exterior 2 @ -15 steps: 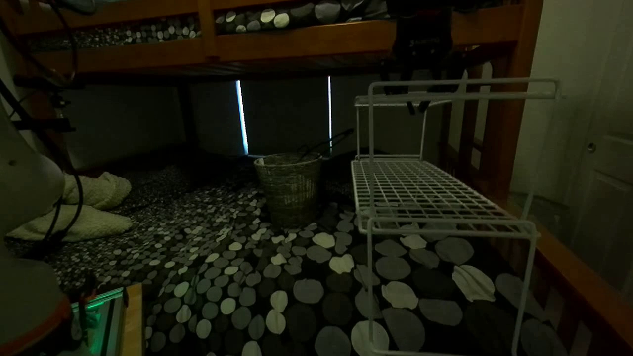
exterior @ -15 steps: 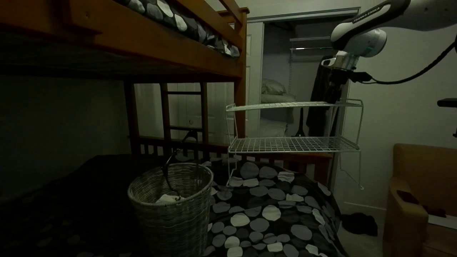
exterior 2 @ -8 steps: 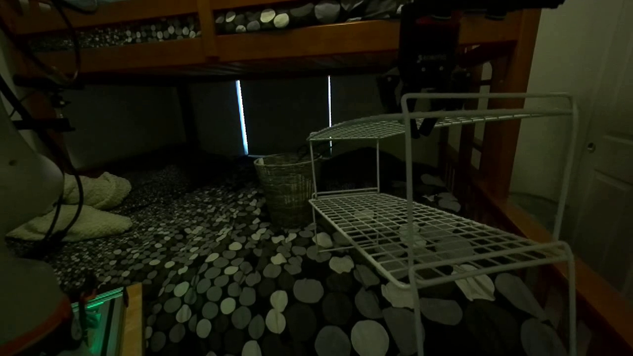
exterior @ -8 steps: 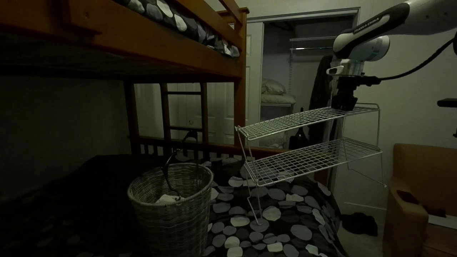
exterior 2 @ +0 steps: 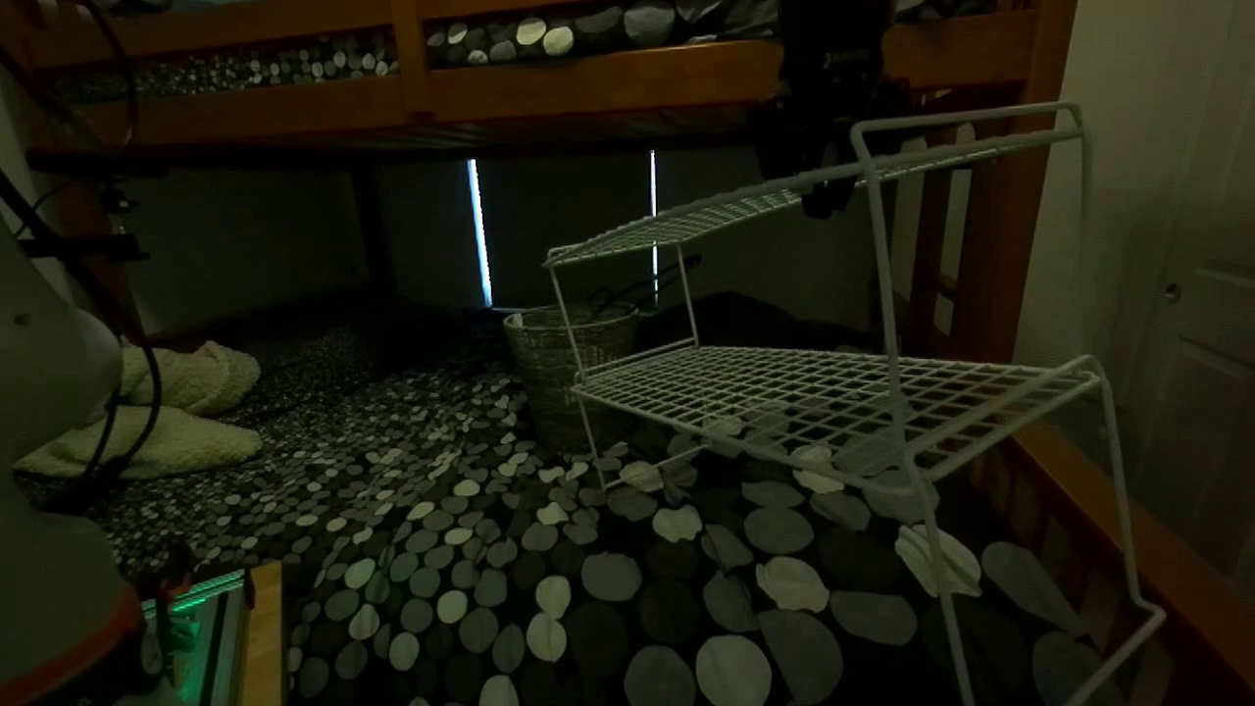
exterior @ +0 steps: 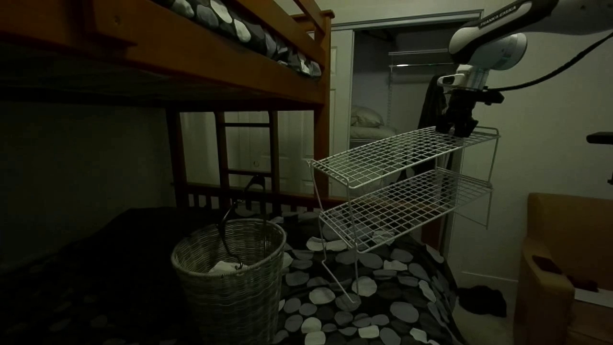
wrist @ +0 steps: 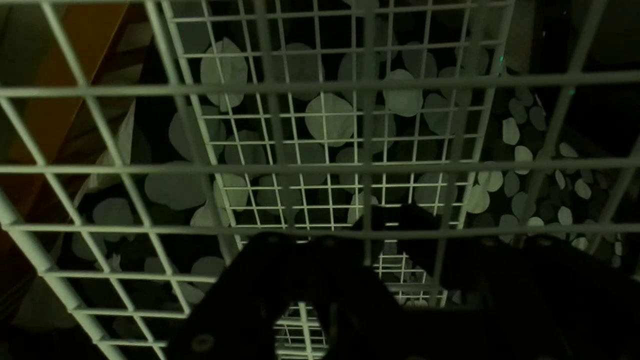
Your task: Turn the metal object to the left
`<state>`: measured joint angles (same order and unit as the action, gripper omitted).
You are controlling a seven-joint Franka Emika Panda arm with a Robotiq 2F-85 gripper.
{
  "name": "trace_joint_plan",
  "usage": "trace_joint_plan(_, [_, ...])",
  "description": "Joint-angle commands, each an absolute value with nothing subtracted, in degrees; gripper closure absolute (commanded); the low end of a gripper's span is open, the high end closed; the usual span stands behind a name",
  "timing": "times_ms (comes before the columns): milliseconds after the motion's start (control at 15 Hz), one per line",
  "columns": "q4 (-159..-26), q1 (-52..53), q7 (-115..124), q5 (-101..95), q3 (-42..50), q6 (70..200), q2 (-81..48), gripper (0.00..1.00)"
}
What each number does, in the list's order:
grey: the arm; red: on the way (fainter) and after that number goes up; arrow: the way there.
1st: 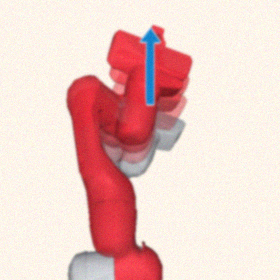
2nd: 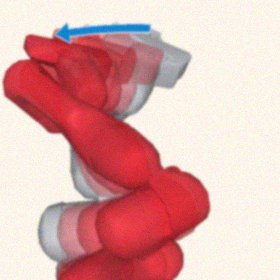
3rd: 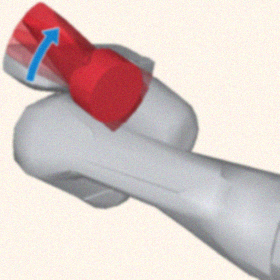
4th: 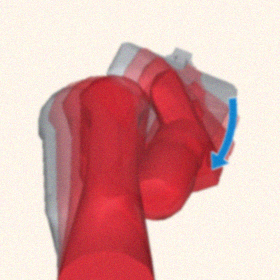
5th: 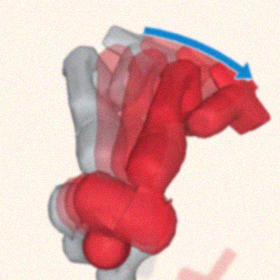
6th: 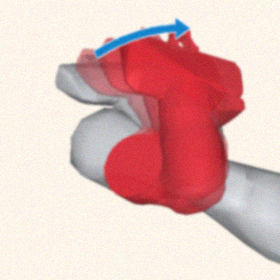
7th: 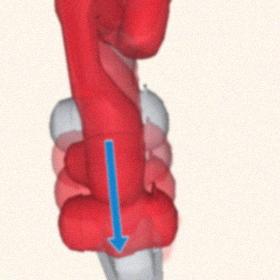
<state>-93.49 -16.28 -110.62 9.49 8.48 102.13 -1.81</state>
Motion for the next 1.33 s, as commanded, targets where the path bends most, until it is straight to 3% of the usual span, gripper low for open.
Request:
trace_joint_plan(0, [-87.6, -15.2, -116.7, 18.1, 9.6, 99.3, -2.3, 0.96])
trace_joint_plan(67, [-85.4, -15.1, -117.0, 20.5, 9.6, 97.5, -3.5, 0.96])
trace_joint_plan(133, [-90.9, -14.6, -115.0, 13.9, 9.6, 101.0, -2.6, 0.82])
trace_joint_plan(267, [-89.1, -14.4, -115.9, 15.9, 9.4, 99.8, -3.7, 0.82])
trace_joint_plan(333, [-88.4, -14.3, -116.0, 16.4, 9.3, 99.4, -4.0, 0.96])
trace_joint_plan(800, [-84.5, -15.7, -140.5, 12.0, 8.8, 93.9, -7.7, 0.96])
trace_joint_plan(1200, [-78.5, -16.8, -152.8, 20.9, 7.6, 94.0, -13.1, 0.96])
trace_joint_plan(1267, [-83.4, -16.0, -151.9, 14.4, 8.6, 97.0, -11.3, 0.96])
